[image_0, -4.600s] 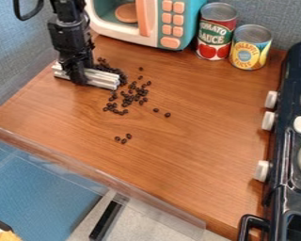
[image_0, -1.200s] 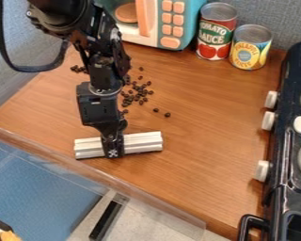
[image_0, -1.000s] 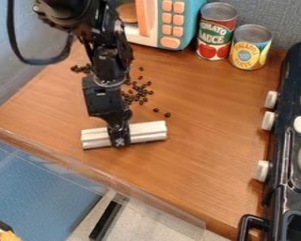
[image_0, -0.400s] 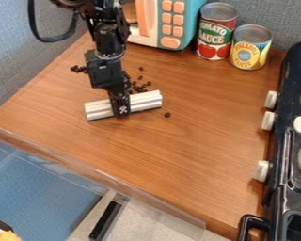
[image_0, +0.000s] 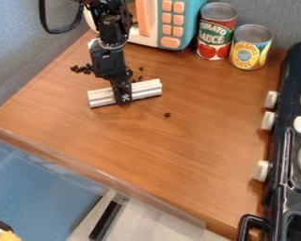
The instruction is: Sweep into pile
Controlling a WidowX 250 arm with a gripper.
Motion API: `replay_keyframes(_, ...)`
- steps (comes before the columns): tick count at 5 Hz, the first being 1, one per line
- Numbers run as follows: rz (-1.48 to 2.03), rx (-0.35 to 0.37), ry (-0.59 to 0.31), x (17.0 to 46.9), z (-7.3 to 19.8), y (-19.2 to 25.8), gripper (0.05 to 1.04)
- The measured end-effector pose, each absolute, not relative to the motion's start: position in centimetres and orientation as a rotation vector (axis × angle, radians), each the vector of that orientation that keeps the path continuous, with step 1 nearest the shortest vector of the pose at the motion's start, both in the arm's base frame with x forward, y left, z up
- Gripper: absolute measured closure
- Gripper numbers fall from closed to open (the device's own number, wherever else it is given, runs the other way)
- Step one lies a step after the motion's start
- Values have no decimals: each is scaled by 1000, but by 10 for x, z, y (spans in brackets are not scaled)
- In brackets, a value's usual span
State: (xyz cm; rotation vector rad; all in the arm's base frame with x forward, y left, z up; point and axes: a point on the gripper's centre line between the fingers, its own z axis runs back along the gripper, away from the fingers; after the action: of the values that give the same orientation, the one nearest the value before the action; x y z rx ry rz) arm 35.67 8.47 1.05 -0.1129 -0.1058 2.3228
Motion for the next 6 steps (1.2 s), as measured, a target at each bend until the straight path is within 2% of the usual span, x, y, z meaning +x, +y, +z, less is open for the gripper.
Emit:
replay_keyframes(3, 2353, -134, -148, 380, 13, 104, 698)
replay_keyframes(4, 2384, -137, -106, 376, 14, 108, 698)
replay_keyframes(5, 2382, -176, -45, 375, 29, 99, 698)
replay_keyframes(6, 2359, -255, -2, 372, 62, 87, 698)
